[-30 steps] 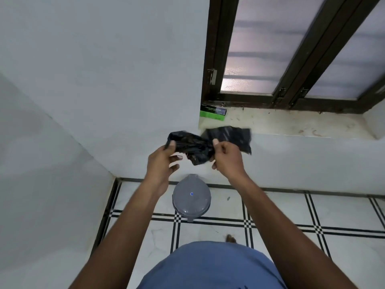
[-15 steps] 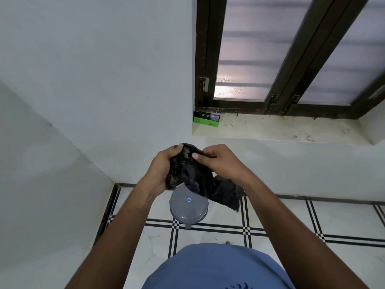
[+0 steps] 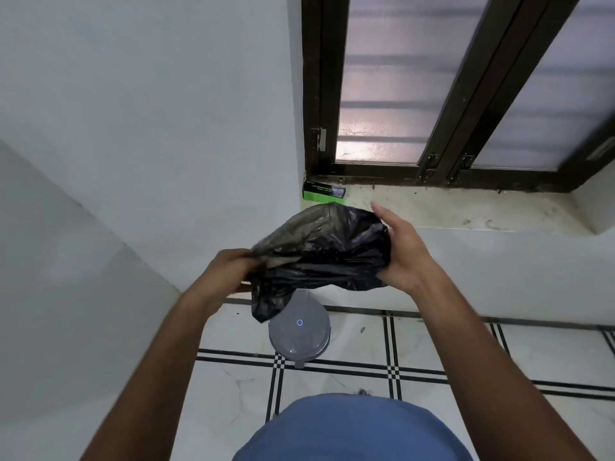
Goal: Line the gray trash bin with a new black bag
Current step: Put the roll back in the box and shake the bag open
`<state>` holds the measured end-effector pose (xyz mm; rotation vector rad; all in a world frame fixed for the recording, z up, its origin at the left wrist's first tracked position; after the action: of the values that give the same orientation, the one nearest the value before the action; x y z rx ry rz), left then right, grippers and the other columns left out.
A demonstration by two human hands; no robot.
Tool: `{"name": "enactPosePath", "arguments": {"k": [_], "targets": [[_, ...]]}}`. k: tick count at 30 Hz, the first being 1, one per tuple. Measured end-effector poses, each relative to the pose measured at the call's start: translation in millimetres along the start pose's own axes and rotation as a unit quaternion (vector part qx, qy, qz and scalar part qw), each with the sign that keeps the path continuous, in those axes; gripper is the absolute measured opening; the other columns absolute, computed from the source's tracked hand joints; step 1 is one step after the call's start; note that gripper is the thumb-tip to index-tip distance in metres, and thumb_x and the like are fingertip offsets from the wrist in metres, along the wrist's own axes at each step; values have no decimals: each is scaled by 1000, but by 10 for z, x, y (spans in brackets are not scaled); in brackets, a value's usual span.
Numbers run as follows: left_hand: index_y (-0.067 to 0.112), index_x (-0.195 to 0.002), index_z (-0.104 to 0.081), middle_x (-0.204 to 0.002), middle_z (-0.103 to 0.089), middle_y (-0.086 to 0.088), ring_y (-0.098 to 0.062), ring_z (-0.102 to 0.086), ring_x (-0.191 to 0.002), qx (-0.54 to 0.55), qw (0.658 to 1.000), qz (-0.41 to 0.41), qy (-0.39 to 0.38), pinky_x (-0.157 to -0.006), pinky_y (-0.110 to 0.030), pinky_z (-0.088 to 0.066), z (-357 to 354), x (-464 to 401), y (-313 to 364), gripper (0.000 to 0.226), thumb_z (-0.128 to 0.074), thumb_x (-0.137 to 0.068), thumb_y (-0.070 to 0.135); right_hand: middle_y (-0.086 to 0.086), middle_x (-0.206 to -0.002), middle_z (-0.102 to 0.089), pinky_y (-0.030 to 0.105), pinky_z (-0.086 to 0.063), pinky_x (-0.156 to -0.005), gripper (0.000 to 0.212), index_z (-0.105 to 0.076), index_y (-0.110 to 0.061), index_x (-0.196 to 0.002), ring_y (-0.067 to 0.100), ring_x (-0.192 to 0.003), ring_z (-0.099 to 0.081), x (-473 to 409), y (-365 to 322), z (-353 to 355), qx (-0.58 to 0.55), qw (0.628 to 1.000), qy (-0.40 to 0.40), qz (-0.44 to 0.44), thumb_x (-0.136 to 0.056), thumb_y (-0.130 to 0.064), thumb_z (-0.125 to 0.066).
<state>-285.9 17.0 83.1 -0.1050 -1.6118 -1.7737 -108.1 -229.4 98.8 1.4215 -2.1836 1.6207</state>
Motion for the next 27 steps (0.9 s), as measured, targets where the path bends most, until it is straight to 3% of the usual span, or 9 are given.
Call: {"name": "enactPosePath", "arguments": {"k": [4,6,8,11,14,17,19,23,27], "targets": [[-4,-132,-71,-126,-77,-21,-34,-75,-109,368,928,48,-43,-81,-41,-68,-155,84,114,35,-54,-104,11,16,-123,-82,54,-63,-105,56,-80,-15,-124,38,-107,-81,-237,205,349,206,963,171,-12,-100,-65,-69],[-3,-119,-72,-110,-75,-17,-26,-75,-90,412,910,35,-35,-72,-34,-68,-178,113,187,26,-54,-106,11,15,-121,-79,48,-63,-101,53,-75,-12,-126,37,-106,-77,-319,301,464,215,952,214,-29,-107,-59,-61],[1,-107,-73,-102,-75,-14,-26,-77,-87,405,914,32,-15,-87,-39,-67,-191,154,221,23,-58,-107,18,14,-117,-75,38,-57,-84,48,-70,-7,-122,31,-98,-72,-379,349,566,221,945,239,-29,-112,-51,-56],[3,-122,-78,-120,-80,-17,-35,-79,-109,318,948,29,5,-103,-52,-60,-209,183,236,38,-60,-108,34,14,-115,-72,41,-51,-82,54,-66,-5,-112,29,-96,-69,-394,265,631,382,886,263,15,-110,-57,-50],[18,-116,-82,-113,-84,-11,-29,-83,-90,227,973,41,-15,-78,-47,-66,-311,249,279,35,-61,-105,44,4,-155,-61,48,-49,-117,76,-56,-16,-154,26,-143,-57,-220,28,315,477,832,233,161,-104,-74,-54],[18,-105,-81,-98,-84,-12,-26,-82,-75,194,978,53,-55,-59,-37,-65,-457,318,360,33,-60,-106,45,-8,-168,-53,40,-43,-124,96,-38,-38,-168,15,-149,-52,-68,-27,-246,442,871,25,213,-89,-81,-73],[15,-111,-81,-106,-84,-16,-28,-83,-82,185,978,40,-83,-66,-37,-66,-542,335,439,38,-58,-107,44,-6,-154,-66,35,-50,-117,95,-46,-46,-160,13,-137,-65,1,22,-487,465,862,-47,195,-79,-83,-81],[15,-121,-79,-114,-84,-12,-27,-83,-101,75,992,-37,-92,-93,-41,-64,-515,276,494,46,-78,-93,52,3,-92,-82,37,-59,-90,37,-82,-21,-99,14,-88,-77,20,-42,-629,409,885,-40,218,-101,-58,-77],[10,-89,-85,-79,-79,3,-14,-74,-75,-265,958,-9,-112,-66,-15,-54,-409,78,107,41,-95,-79,48,10,-92,-81,42,-63,-98,31,-79,-14,-94,29,-91,-77,-102,-184,-337,170,968,42,182,-111,-38,-69]]}}
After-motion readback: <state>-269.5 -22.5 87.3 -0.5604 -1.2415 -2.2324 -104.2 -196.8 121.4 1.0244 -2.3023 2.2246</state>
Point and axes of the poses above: each hand's wrist, its own x-axis away from the middle knuckle, its own z-axis out of the back of the hand, y = z × x, the point moved 7 cm from there along -x, towards the middle knuckle
